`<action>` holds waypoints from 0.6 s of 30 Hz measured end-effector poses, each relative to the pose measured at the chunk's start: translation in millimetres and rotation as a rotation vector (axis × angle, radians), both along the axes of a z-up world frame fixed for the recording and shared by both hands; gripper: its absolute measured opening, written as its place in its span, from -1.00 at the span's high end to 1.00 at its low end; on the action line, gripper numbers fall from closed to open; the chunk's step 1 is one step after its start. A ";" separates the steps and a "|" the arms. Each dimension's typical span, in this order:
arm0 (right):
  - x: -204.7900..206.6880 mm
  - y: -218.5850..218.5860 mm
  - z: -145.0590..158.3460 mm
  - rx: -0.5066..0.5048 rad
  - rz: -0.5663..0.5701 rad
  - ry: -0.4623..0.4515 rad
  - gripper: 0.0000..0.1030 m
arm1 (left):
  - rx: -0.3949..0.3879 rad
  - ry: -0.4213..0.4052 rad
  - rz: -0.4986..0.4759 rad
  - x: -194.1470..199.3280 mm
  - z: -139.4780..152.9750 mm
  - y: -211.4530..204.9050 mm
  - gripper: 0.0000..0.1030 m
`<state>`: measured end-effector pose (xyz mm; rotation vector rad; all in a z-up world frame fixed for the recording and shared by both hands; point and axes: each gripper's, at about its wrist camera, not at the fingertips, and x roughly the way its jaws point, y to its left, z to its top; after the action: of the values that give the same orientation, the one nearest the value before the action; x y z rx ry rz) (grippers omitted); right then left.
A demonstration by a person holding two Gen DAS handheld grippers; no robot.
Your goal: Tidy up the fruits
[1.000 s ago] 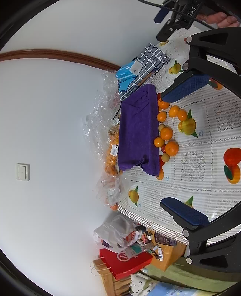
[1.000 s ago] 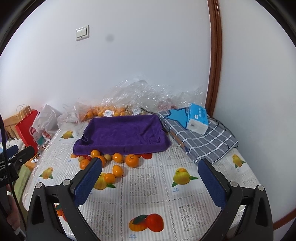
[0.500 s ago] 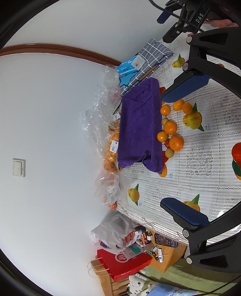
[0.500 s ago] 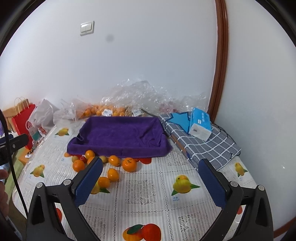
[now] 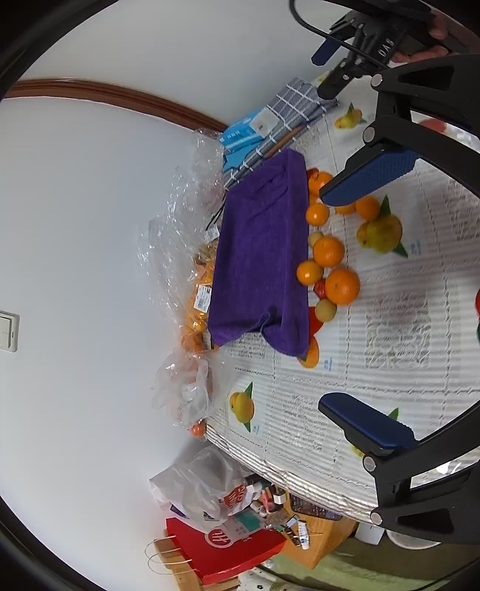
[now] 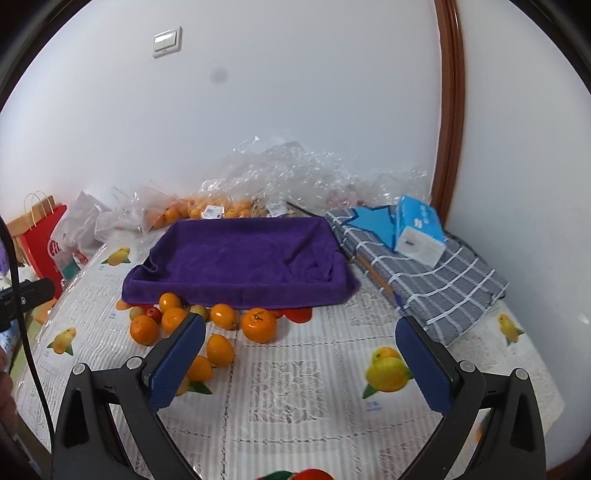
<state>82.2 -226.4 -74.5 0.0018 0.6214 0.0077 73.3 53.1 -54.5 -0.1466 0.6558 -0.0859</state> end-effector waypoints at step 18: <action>77.2 15.6 -82.7 0.077 0.050 0.205 -0.21 | -0.036 0.156 -0.007 53.0 -77.2 37.3 -0.81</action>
<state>159.4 -210.9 -157.2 0.0622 0.8262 0.0803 126.3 90.3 -131.7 -0.1871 0.8107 -0.0937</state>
